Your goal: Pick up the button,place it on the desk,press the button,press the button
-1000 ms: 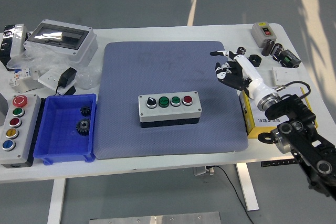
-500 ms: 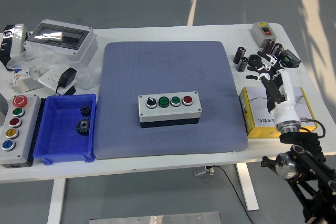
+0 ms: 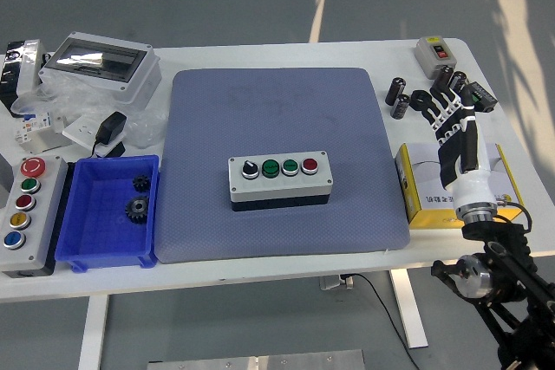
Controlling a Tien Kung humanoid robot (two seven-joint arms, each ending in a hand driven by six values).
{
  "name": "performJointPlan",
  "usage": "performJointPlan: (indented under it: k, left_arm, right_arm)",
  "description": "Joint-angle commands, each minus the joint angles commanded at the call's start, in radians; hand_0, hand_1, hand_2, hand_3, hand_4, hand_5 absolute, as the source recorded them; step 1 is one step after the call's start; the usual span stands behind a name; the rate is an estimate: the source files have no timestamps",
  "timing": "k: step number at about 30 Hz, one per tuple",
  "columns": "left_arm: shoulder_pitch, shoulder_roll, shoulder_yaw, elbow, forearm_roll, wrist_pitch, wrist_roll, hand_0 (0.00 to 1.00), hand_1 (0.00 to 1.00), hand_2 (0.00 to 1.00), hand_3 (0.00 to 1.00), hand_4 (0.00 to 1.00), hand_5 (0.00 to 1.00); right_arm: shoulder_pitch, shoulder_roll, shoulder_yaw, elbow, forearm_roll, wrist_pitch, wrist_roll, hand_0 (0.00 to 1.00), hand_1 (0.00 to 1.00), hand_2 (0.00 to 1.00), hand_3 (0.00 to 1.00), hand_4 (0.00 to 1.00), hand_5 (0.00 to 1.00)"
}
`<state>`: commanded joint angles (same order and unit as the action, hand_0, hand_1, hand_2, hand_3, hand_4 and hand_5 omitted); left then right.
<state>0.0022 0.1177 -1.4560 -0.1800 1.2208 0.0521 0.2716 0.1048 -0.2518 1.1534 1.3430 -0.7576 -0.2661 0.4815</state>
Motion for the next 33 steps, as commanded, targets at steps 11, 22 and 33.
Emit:
performJointPlan:
  k: [11,22,33]
  left_arm:
    - [-0.001,-0.004,-0.007,0.0,0.008,0.0,0.0,0.629,0.569,0.542,0.607,0.62,0.172]
    - [-0.006,-0.004,-0.009,0.0,0.013,-0.002,-0.002,0.629,0.572,0.543,0.609,0.628,0.181]
    - [-0.026,0.004,0.013,0.0,-0.002,0.002,-0.015,0.629,0.572,0.545,0.61,0.63,0.184]
  right_arm:
    - [0.0,0.001,0.002,0.009,-0.005,0.005,-0.003,0.883,0.843,0.838,0.827,0.903,0.998]
    - [-0.002,0.0,0.018,0.024,-0.022,0.002,-0.006,0.875,0.84,0.831,0.814,0.902,0.998]
    - [-0.01,0.008,0.06,0.031,-0.042,-0.004,-0.01,0.873,0.837,0.829,0.81,0.902,0.998]
